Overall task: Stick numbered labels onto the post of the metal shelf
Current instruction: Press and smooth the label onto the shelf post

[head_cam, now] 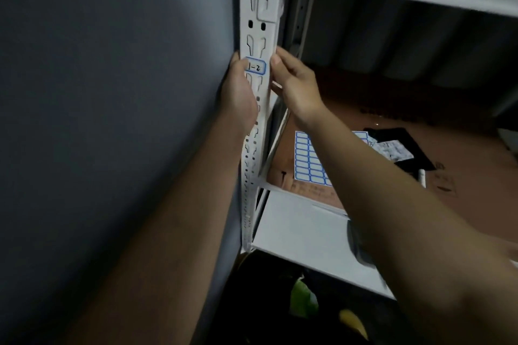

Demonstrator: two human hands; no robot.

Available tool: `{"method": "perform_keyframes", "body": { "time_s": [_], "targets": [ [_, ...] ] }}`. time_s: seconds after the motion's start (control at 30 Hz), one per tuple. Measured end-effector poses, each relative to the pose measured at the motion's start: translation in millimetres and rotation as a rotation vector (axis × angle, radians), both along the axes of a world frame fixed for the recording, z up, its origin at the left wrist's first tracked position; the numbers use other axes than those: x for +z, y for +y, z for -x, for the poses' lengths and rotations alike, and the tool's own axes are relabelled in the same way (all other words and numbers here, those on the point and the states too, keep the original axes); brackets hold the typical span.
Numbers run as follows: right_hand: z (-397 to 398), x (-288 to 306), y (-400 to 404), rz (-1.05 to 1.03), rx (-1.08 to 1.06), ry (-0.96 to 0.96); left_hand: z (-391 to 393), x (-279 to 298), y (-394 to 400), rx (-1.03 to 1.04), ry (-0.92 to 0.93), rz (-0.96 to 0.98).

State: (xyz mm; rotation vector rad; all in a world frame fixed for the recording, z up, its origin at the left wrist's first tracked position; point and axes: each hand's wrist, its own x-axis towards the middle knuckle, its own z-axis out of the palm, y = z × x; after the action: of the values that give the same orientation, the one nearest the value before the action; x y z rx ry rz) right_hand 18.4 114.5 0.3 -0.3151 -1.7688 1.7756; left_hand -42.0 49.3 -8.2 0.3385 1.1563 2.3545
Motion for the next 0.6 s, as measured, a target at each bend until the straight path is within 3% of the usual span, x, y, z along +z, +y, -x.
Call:
{"method": "perform_keyframes", "body": {
  "time_s": [0.13,0.27,0.47,0.6],
  "targets": [
    [1,-3,-9,0.05,-0.08,0.021,-5,2,-2,0.014,0.043,-0.003],
    [2,-5,-16,-0.001,-0.137,0.06,-2,2,-2,-0.02,-0.03,-0.005],
    [6,-11,-11,0.016,-0.086,0.137,-5,-1,-2,0.031,0.08,0.052],
    [6,-13,-4,0.003,-0.041,0.156,-9,4,-6,0.001,-0.023,-0.018]
  ]
}}
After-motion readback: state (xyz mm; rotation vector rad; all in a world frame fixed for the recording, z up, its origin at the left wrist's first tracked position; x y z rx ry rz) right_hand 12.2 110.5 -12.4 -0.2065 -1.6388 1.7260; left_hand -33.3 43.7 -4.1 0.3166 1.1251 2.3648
